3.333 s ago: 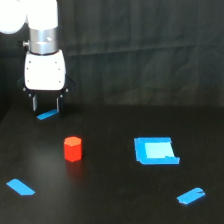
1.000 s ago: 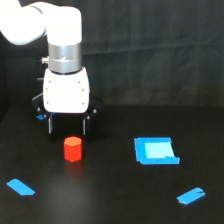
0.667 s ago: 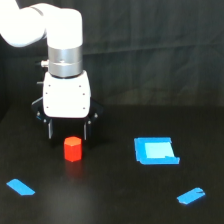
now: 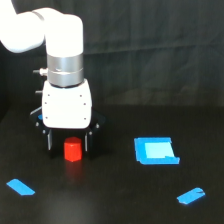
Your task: Pick up the red object from the table
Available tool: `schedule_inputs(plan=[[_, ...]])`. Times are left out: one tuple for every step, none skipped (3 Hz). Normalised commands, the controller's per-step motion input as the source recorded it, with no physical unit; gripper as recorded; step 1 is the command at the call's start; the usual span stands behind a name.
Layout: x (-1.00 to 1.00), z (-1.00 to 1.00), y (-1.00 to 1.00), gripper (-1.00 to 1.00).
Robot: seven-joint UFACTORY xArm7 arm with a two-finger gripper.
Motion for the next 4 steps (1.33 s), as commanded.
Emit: schedule_inputs(plan=[[0.02,-0.36,0.07,-0.97],[-0.13,1.0,0.38,-0.87],[0.04,-0.27,0.2,-1.0],[0.06,-0.2,0.12,-1.0]])
